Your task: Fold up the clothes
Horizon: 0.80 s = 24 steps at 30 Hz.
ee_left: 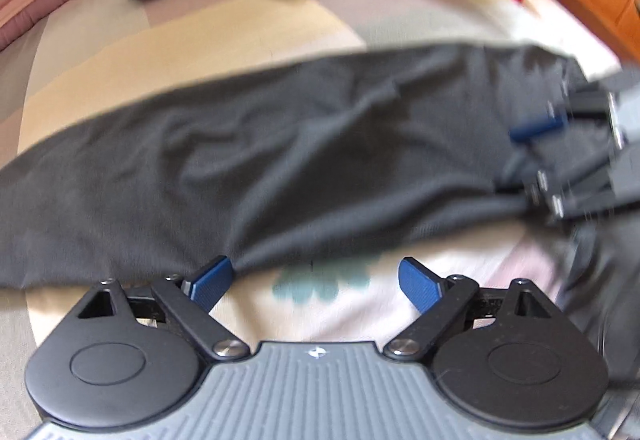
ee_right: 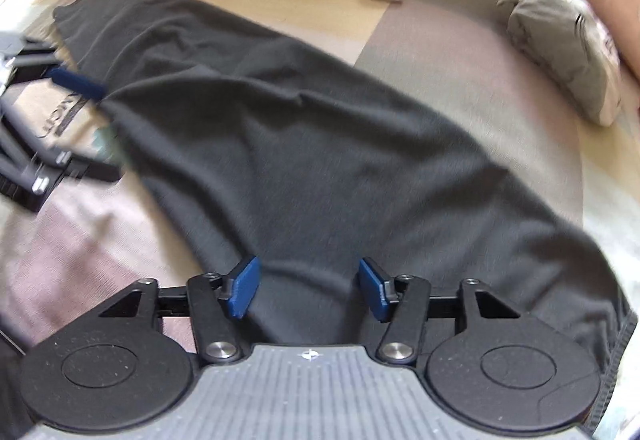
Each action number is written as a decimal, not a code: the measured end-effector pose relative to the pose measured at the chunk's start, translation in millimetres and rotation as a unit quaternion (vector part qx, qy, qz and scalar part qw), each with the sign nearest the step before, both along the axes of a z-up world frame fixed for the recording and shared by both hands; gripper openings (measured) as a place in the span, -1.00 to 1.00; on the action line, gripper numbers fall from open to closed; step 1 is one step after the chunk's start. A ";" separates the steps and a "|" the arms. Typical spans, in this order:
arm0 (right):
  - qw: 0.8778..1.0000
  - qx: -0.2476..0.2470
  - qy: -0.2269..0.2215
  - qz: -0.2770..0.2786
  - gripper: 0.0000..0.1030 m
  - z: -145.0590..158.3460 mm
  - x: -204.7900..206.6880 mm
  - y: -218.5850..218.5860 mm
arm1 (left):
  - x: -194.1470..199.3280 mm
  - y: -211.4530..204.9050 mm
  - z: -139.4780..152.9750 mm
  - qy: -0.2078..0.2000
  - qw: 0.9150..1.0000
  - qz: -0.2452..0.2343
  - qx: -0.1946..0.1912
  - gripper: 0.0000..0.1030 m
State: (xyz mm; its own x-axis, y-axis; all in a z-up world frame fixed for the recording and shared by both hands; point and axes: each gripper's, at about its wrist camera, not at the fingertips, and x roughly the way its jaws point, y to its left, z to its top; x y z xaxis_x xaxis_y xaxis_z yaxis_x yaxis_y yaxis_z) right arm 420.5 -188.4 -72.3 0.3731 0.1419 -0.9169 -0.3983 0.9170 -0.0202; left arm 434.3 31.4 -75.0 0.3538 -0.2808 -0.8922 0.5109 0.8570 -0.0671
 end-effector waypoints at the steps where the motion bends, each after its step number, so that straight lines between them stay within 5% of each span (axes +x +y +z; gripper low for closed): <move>1: 1.000 0.005 0.004 0.000 0.21 1.9 -0.5 -2.8 | 3.3 -0.5 3.8 -0.007 1.000 0.002 -0.009 0.74; 6: 1.000 0.009 0.011 -0.015 0.25 0.8 2.2 -14.6 | 45.1 -23.3 13.9 -0.052 0.998 0.002 -0.037 0.74; 8: 1.000 0.014 0.013 -0.024 0.29 -2.1 2.2 -18.5 | 65.1 -26.8 11.7 -0.034 0.997 0.029 -0.058 0.68; 11: 1.000 0.020 0.009 -0.023 0.39 -2.7 -0.5 -20.3 | 89.6 -22.7 2.3 0.049 0.988 0.068 -0.129 0.66; 21: 0.999 0.038 -0.003 -0.018 0.50 -4.6 -9.0 -26.2 | 125.1 -34.8 -17.6 0.047 0.985 0.105 -0.128 0.72; 24: 0.999 0.039 -0.002 -0.019 0.53 -4.6 -9.6 -27.2 | 118.1 -34.4 -3.0 0.026 0.988 0.102 -0.114 0.68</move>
State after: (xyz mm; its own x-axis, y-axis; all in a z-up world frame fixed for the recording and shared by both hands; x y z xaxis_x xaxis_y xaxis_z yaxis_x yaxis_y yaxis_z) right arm 410.9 -215.6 -76.9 0.3835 0.1980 -0.9021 -0.3625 0.9306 0.0502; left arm 552.4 -3.0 -78.0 0.3791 -0.4041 -0.8324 0.3195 0.9015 -0.2921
